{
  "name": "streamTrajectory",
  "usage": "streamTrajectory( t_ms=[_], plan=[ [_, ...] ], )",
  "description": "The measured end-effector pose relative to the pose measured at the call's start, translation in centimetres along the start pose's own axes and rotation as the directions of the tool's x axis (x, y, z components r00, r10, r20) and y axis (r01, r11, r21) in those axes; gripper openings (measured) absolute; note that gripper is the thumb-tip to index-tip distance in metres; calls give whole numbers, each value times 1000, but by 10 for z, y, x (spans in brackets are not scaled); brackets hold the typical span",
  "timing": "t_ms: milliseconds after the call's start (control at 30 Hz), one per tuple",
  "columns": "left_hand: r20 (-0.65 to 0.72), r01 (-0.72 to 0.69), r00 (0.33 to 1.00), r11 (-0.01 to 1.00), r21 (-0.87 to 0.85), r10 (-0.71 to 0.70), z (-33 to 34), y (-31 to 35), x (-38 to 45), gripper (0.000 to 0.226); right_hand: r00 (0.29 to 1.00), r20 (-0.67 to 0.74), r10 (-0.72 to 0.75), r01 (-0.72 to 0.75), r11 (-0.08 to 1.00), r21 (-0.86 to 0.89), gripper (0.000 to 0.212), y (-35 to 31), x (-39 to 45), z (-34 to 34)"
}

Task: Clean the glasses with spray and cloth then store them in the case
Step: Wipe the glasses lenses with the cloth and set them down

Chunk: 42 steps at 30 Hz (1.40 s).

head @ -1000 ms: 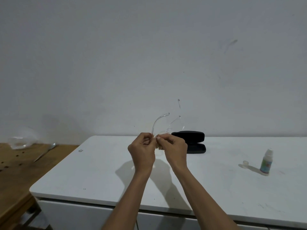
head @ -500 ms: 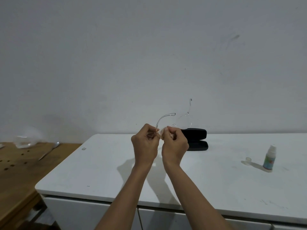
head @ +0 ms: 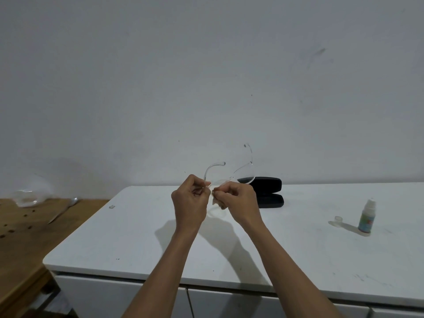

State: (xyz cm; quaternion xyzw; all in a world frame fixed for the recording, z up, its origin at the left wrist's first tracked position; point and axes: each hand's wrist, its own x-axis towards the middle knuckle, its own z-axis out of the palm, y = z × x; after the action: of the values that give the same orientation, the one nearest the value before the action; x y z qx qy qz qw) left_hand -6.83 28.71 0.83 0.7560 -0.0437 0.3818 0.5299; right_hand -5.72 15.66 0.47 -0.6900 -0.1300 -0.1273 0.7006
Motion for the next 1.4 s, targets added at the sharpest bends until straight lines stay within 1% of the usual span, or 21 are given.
streamTrajectory(
  t_ms=[33, 100, 167, 233, 333, 433, 533, 600, 700, 800, 933, 1000, 1100, 1167, 1233, 1267, 1333, 1400],
  plan=[
    [3, 1, 1000, 1000, 5, -1, 0, -1, -1, 20, 1000, -26, 8, -8, 1000, -12, 15, 1, -2, -1],
    [3, -4, 1000, 1000, 9, 4, 1, -1, -2, 20, 990, -144, 3, -5, 1000, -8, 15, 2, -8, 1],
    [0, -13, 1000, 1000, 3, 13, 3, 2, -3, 19, 956, -294, -25, 26, 1000, -1, 14, 4, -13, 9],
    [7, -28, 1000, 1000, -8, 28, 6, 6, -5, 19, 911, -410, -46, 53, 999, 4, 15, 6, -14, 17],
    [12, -58, 998, 998, -22, 59, 11, 13, -9, 17, 877, -478, -47, 78, 996, 45, 13, 7, -8, 23],
    [11, -62, 998, 997, -56, 62, 14, 18, -12, 15, 880, -475, -13, 62, 994, 88, 10, 5, -3, 23],
    [12, -59, 998, 995, -78, 60, 18, 22, -11, 14, 910, -415, 18, 45, 989, 140, 15, 3, 0, 19],
    [10, -52, 999, 995, -79, 53, 18, 23, -8, 13, 945, -324, 32, 30, 983, 184, 18, 3, 2, 14],
    [24, -30, 999, 996, -82, 32, 15, 18, -4, 13, 988, -153, 33, -3, 981, 195, 13, 3, 5, 4],
    [30, 0, 1000, 997, -77, 2, 13, 14, -2, 14, 998, -42, 39, -32, 988, 153, 10, 3, 7, -4],
    [27, 17, 1000, 997, -74, -15, 11, 8, -1, 17, 997, 54, 58, -63, 995, 83, 10, 1, 9, -12],
    [38, 18, 999, 997, -71, -15, 10, 5, 1, 20, 996, 56, 74, -78, 995, 56, 10, 0, 9, -13],
    [58, 14, 998, 998, -56, -11, 9, 0, 4, 21, 995, 31, 90, -91, 994, 64, 9, -1, 5, -13],
    [57, 13, 998, 999, -44, -11, 8, -3, 6, 21, 996, -5, 85, -85, 995, 60, 15, 0, 1, -12],
    [56, 11, 998, 999, -31, -9, 7, -7, 6, 22, 995, -68, 76, -71, 995, 74, 20, 2, -2, -11],
    [55, 9, 998, 1000, -24, -8, 7, -8, 5, 22, 991, -112, 68, -60, 995, 74, 19, 2, -3, -9],
    [50, 6, 999, 1000, -8, -6, 8, -8, 4, 22, 978, -203, 52, -43, 998, 45, 16, 5, -6, -3],
    [37, -14, 999, 1000, 18, 14, 8, -7, 3, 21, 966, -258, 9, -15, 1000, -20, 17, 10, -7, 3]
  ],
)
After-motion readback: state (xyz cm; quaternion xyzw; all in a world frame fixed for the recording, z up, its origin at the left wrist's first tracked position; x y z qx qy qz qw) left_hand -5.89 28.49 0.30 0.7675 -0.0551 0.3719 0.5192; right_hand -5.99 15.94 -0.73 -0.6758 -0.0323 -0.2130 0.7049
